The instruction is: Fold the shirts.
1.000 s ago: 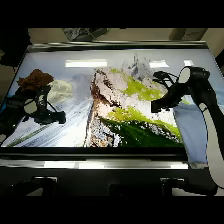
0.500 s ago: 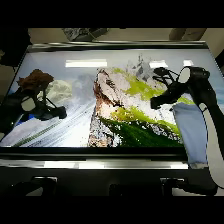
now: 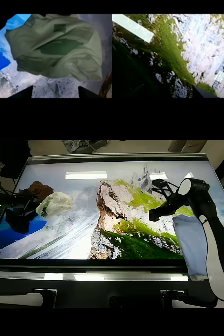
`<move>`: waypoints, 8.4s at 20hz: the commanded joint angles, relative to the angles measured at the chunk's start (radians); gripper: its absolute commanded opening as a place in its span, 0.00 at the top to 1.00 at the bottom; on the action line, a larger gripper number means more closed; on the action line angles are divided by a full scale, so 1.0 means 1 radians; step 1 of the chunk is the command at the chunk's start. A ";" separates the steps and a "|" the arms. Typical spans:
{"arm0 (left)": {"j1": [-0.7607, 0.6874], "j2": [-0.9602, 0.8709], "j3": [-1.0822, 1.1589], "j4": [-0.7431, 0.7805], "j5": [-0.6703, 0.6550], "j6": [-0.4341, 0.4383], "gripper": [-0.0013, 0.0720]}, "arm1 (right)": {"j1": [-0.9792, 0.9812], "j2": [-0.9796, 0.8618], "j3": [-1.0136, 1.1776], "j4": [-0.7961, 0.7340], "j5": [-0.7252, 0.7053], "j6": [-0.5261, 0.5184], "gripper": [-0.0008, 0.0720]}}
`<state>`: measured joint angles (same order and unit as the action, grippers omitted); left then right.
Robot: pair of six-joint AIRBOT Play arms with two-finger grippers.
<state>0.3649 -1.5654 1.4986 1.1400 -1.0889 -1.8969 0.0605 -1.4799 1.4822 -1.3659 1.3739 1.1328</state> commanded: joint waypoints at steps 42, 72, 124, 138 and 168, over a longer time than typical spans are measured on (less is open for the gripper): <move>-0.734 0.032 -0.265 -0.459 -0.206 0.591 0.01 | 0.001 0.376 -0.121 -0.202 0.173 -0.022 0.07; -0.607 0.233 -0.633 -0.239 -0.092 0.597 0.94 | 0.152 0.046 -0.705 0.552 -0.280 -0.200 0.07; -0.201 -0.142 0.177 -0.225 -0.265 0.489 0.03 | -0.225 0.140 -0.388 0.562 -0.355 -0.258 0.12; -0.306 0.145 -0.708 -0.331 -0.029 0.598 0.17 | -0.460 0.136 -0.492 0.365 -0.130 -0.261 0.11; -0.148 0.768 0.463 -0.291 0.121 0.472 0.95 | -0.207 0.823 0.217 -0.026 -0.369 -0.043 0.93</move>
<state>0.1867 -0.8845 1.7721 0.8303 -0.9730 -1.3510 -0.1463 -0.8364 1.6211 -1.3342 1.0328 1.0367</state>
